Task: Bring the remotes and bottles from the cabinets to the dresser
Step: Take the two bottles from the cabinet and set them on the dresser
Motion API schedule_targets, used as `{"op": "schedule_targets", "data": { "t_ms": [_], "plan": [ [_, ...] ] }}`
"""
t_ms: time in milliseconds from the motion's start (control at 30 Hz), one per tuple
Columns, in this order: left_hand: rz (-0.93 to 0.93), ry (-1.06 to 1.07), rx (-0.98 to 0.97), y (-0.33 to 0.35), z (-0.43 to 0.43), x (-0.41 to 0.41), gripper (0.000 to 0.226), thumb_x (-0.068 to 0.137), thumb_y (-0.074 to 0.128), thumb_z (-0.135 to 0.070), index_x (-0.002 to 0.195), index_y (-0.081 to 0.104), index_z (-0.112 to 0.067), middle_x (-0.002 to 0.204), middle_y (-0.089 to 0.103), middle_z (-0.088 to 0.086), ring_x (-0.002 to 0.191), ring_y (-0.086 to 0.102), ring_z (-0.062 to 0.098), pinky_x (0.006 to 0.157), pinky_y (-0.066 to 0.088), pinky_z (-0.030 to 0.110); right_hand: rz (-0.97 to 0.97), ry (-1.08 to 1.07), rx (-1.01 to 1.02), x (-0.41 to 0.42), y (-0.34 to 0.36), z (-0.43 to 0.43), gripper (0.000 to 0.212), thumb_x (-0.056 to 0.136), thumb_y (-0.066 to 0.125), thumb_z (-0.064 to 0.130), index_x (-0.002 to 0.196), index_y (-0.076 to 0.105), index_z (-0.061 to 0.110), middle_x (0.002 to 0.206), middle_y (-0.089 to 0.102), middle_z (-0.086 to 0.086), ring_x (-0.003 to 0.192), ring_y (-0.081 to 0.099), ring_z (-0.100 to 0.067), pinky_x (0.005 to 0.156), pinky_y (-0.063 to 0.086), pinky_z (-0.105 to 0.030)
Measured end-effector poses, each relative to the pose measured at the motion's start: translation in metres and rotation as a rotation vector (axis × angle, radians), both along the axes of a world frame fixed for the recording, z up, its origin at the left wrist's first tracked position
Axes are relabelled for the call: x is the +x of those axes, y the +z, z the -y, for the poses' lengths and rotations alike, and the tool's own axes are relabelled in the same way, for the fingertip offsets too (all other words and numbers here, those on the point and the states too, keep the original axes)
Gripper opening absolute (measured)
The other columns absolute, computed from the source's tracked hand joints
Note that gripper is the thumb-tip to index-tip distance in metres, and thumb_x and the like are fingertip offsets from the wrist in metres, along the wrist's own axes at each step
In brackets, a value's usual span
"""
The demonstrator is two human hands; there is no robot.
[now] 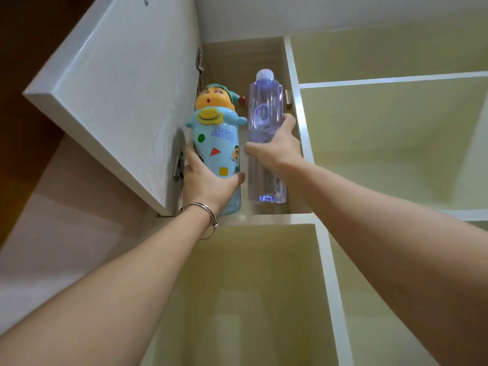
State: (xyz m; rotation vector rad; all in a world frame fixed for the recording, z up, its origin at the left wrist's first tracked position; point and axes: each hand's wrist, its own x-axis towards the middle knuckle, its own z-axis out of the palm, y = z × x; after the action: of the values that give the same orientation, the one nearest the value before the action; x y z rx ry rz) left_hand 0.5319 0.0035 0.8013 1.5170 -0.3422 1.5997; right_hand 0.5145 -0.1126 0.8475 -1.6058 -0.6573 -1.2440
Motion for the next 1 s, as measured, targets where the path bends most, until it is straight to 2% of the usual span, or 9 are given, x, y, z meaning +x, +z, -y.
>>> {"op": "schedule_targets", "data": {
  "t_ms": [100,267,400,500,567,667,767,867,1000],
  "plan": [
    [0.072,-0.067,-0.002,-0.001,0.004,-0.02,0.102,0.053,0.081,-0.033,0.137,0.025,-0.016,0.127,0.053,0.005,0.113,0.055,0.026,0.096,0.045,0.036,0.062,0.045,0.046,-0.019,-0.007,0.009,0.088,0.068,0.068,0.031,0.139,0.016,0.022,0.124,0.053,-0.011,0.104,0.058,-0.029,0.09,0.05,-0.036],
    [0.112,-0.219,-0.002,-0.033,0.01,-0.056,0.092,0.047,0.08,-0.042,0.124,0.035,-0.022,0.1,0.059,-0.014,0.1,0.063,0.016,0.093,0.052,0.04,0.062,0.221,0.091,-0.042,-0.039,0.03,0.094,0.042,0.065,0.043,0.126,0.022,0.034,0.113,0.064,-0.005,0.098,0.066,-0.028,0.086,0.055,-0.048],
    [0.039,-0.331,-0.013,-0.078,0.02,-0.082,0.085,0.044,0.08,-0.045,0.114,0.034,-0.037,0.098,0.061,-0.021,0.095,0.066,0.01,0.09,0.054,0.041,0.001,0.309,0.067,-0.055,-0.083,0.054,0.098,0.049,0.076,0.036,0.132,0.024,0.029,0.111,0.067,-0.003,0.095,0.069,-0.029,0.09,0.053,-0.049],
    [-0.057,-0.4,-0.012,-0.121,0.026,-0.095,0.083,0.047,0.082,-0.035,0.118,0.04,-0.032,0.104,0.066,-0.012,0.092,0.068,0.012,0.086,0.056,0.042,-0.033,0.328,0.017,-0.062,-0.127,0.071,0.061,0.063,0.078,0.021,0.112,0.042,0.024,0.1,0.068,-0.002,0.093,0.069,-0.027,0.089,0.054,-0.045],
    [-0.141,-0.431,-0.005,-0.152,0.026,-0.103,0.083,0.043,0.083,-0.036,0.117,0.045,-0.032,0.102,0.067,-0.011,0.086,0.07,0.01,0.082,0.058,0.04,-0.098,0.312,0.006,-0.07,-0.157,0.082,0.051,0.063,0.079,0.022,0.102,0.048,0.026,0.095,0.069,0.0,0.086,0.069,-0.02,0.083,0.054,-0.037],
    [-0.261,-0.486,0.008,-0.203,0.024,-0.117,0.08,0.035,0.078,-0.045,0.109,0.05,-0.032,0.096,0.069,-0.01,0.079,0.07,0.006,0.075,0.059,0.037,-0.222,0.278,-0.005,-0.088,-0.203,0.098,0.053,0.069,0.078,0.016,0.112,0.047,0.017,0.094,0.067,0.0,0.077,0.062,-0.012,0.075,0.051,-0.027],
    [-0.377,-0.557,0.003,-0.262,0.022,-0.13,0.089,0.03,0.077,-0.045,0.112,0.047,-0.025,0.092,0.069,-0.012,0.078,0.068,-0.001,0.068,0.055,0.028,-0.369,0.194,-0.021,-0.115,-0.262,0.114,0.059,0.068,0.079,0.015,0.112,0.042,0.028,0.096,0.064,0.005,0.078,0.059,-0.009,0.07,0.048,-0.021],
    [-0.554,-0.643,0.026,-0.325,0.018,-0.142,0.094,0.027,0.08,-0.041,0.113,0.047,-0.024,0.096,0.069,-0.008,0.08,0.07,0.003,0.071,0.056,0.032,-0.496,0.116,0.008,-0.142,-0.329,0.131,0.058,0.065,0.081,0.014,0.104,0.044,0.036,0.092,0.062,0.016,0.075,0.061,0.0,0.069,0.05,-0.017],
    [-0.84,-0.729,0.062,-0.409,0.02,-0.165,0.093,0.022,0.082,-0.035,0.106,0.042,-0.034,0.097,0.06,-0.014,0.08,0.063,0.0,0.071,0.047,0.024,-0.715,-0.034,0.157,-0.189,-0.424,0.147,0.06,0.07,0.077,0.008,0.112,0.04,0.031,0.093,0.06,0.016,0.074,0.062,0.014,0.058,0.049,-0.004]
  ]
}}
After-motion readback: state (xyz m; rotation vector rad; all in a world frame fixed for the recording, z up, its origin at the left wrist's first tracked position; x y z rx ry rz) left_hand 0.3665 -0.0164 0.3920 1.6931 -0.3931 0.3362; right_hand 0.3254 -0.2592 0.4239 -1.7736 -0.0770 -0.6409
